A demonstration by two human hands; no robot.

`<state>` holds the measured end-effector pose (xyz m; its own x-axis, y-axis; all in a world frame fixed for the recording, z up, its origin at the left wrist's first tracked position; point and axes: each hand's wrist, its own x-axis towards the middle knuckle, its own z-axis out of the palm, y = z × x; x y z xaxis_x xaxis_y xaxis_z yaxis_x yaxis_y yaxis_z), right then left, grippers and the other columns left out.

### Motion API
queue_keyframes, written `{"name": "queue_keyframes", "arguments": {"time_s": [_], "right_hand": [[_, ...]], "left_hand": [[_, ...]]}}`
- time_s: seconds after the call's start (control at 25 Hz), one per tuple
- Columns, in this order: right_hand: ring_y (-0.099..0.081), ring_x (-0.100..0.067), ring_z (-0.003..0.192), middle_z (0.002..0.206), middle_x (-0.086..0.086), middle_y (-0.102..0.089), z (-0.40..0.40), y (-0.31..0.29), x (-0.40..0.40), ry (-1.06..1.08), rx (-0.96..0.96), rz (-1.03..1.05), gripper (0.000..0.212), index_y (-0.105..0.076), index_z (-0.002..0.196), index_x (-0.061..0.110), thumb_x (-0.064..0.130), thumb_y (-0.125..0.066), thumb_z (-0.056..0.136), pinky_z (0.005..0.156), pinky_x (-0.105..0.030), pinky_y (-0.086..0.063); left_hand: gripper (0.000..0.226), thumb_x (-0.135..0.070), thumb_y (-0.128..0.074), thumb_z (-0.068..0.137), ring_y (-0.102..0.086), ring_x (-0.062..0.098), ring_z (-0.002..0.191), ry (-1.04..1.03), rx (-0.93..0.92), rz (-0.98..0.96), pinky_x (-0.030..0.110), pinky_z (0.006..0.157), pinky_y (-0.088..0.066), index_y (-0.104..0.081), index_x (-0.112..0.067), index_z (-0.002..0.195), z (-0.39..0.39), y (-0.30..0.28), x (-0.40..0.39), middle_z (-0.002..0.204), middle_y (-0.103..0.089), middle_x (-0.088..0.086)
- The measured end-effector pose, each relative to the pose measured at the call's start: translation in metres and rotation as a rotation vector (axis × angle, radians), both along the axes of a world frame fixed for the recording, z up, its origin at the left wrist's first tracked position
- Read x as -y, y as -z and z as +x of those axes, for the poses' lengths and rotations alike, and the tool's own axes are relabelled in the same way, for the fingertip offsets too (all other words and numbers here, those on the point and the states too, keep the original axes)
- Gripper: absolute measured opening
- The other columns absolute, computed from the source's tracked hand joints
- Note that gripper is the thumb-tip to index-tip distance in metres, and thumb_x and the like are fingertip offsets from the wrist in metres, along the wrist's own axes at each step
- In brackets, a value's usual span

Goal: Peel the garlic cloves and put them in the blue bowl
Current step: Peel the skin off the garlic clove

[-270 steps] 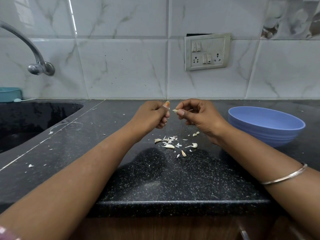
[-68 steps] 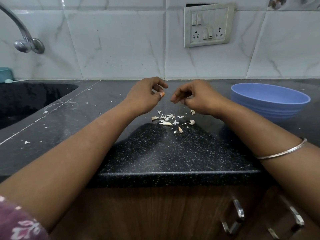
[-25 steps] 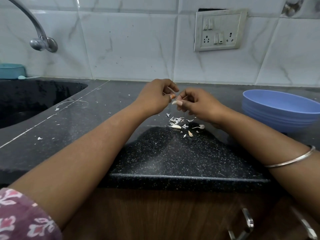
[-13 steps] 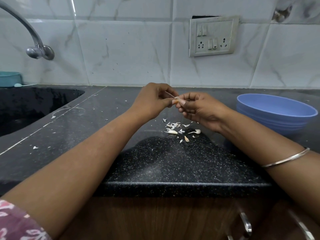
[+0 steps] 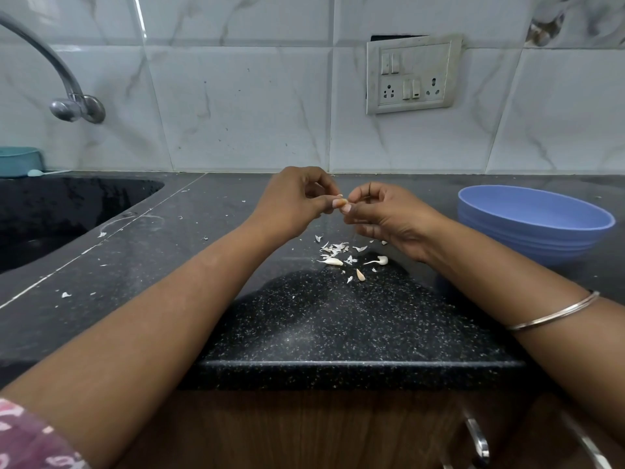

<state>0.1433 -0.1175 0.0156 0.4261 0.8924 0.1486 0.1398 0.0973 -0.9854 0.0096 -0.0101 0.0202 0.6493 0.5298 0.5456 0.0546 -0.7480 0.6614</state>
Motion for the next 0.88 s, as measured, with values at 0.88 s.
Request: {"name": "queue_keyframes", "arguments": {"time_s": [0.88], "right_hand": [[-0.066,-0.016,0.068,0.079,-0.010,-0.064,0.003,-0.011,0.009,-0.093,-0.069,0.092,0.023,-0.053,0.083,0.012,-0.007,-0.065,0.080,0.066,-0.020,-0.056]], "left_hand": [[0.009,-0.016,-0.077,0.075,-0.068,0.025,0.076,0.053,-0.016,0.130,0.048,0.075,-0.054,-0.069,-0.017,0.076,0.000,0.001,-0.001,0.076,-0.072,0.005]]}}
